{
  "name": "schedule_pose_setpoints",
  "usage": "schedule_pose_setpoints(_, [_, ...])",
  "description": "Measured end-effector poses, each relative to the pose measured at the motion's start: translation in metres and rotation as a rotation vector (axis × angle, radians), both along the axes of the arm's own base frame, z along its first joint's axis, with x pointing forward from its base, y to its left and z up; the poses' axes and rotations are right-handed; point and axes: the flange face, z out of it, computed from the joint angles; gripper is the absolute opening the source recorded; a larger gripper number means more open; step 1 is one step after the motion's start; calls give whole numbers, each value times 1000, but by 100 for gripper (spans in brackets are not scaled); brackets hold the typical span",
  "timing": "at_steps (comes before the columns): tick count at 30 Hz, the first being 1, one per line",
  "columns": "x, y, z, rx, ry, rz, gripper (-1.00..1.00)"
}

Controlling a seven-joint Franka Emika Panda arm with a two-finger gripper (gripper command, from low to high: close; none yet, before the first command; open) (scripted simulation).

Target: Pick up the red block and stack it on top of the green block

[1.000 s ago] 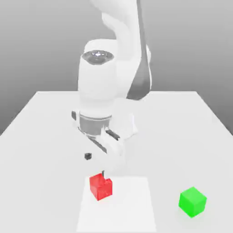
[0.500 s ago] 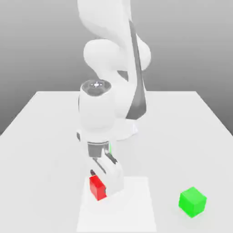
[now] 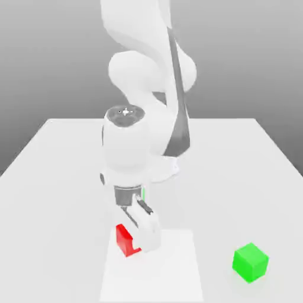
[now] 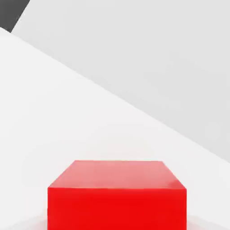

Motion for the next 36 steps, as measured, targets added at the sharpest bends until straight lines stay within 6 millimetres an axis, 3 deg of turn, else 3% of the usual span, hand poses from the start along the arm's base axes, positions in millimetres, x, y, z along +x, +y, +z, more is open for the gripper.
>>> schedule_pose_setpoints(9, [-7,1,30,-1,12,7,-100])
schedule_pose_setpoints(12, [4,13,36,5,16,22,-100])
schedule_pose_setpoints(15, [22,45,43,10,17,77,-100])
schedule_pose_setpoints(19, [33,143,52,12,19,271,-100])
schedule_pose_setpoints(26, [36,249,68,0,16,429,-100])
schedule_pose_setpoints(29, [39,257,52,-1,11,433,-100])
schedule_pose_setpoints(33, [39,258,15,-2,12,434,-100])
schedule_pose_setpoints(34, [38,258,8,-3,13,435,100])
schedule_pose_setpoints(36, [38,258,8,-3,13,435,100])
